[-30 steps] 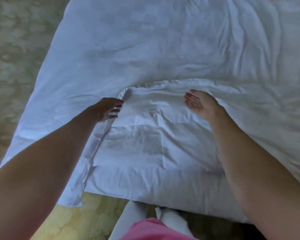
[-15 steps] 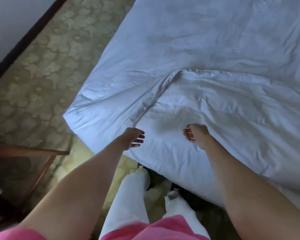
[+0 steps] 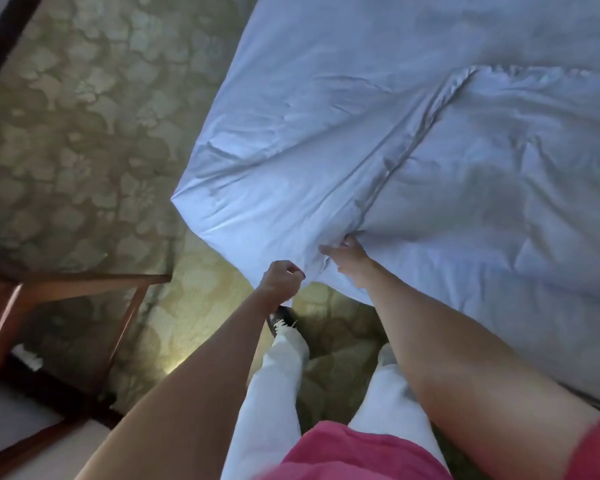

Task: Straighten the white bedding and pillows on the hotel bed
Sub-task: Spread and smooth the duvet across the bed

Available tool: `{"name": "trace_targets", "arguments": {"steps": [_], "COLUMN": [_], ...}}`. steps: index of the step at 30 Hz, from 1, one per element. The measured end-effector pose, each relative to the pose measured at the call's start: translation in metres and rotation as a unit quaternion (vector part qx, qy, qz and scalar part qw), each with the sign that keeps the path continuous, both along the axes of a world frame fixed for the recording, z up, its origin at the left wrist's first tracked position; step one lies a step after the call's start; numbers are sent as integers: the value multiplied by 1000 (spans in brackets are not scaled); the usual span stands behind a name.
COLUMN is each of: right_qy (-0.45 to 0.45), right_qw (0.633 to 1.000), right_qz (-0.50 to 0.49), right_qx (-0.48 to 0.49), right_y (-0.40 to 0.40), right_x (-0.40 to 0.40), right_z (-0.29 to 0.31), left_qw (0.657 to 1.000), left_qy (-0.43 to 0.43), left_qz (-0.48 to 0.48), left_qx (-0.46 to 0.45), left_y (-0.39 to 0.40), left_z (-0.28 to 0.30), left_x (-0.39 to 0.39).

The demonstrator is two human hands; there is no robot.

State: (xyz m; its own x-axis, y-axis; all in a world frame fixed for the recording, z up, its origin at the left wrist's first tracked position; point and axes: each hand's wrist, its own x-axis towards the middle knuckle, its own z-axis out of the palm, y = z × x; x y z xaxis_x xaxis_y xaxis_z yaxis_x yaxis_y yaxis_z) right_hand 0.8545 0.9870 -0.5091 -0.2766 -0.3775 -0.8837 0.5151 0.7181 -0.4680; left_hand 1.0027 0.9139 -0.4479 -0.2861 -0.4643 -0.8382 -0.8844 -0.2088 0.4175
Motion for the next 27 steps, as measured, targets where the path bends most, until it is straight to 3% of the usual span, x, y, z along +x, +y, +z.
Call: {"name": "trace_targets", "arguments": {"steps": [4,8,10,12,14,17,19,20,21,22,25,27], "right_qy": [16,6,2,0,-8,-24,-25,-29,-34,-41,-73,-62], "right_qw": [987,983,982,975,965,950,923,910,899,892,865,862], "right_qz": [-161,-185,-187,-211,-248,-283,-341,-361,-377,-387,-413,-413], "right_qx": [17,11,-28,-64,-86,-128,-179,-203,-219,-232,-274,-289], "right_y": [-56,-100,-126,-153,-178,-218,-245,-258,-268,-279,-312,-333], "right_x": [37,50,57,61,57,35,11,-2,-14,-25,-45,-48], "right_z": [10,45,68,94,118,155,176,184,194,202,230,245], "left_qw": [999,999,998,971,897,727,617,586,583,609,742,764], "left_qy": [25,35,19,10,62,164,223,245,258,259,224,218], "left_qz": [-4,-15,-7,100,279,523,609,626,624,608,506,473], "left_qx": [-22,-14,66,218,337,415,446,453,452,438,378,380], "left_y": [-54,-87,-90,-94,-105,-142,-175,-193,-210,-225,-250,-260], "left_z": [1,13,27,45,56,68,75,81,89,97,132,141], "left_x": [50,73,76,75,72,57,42,33,23,12,-27,-50]}}
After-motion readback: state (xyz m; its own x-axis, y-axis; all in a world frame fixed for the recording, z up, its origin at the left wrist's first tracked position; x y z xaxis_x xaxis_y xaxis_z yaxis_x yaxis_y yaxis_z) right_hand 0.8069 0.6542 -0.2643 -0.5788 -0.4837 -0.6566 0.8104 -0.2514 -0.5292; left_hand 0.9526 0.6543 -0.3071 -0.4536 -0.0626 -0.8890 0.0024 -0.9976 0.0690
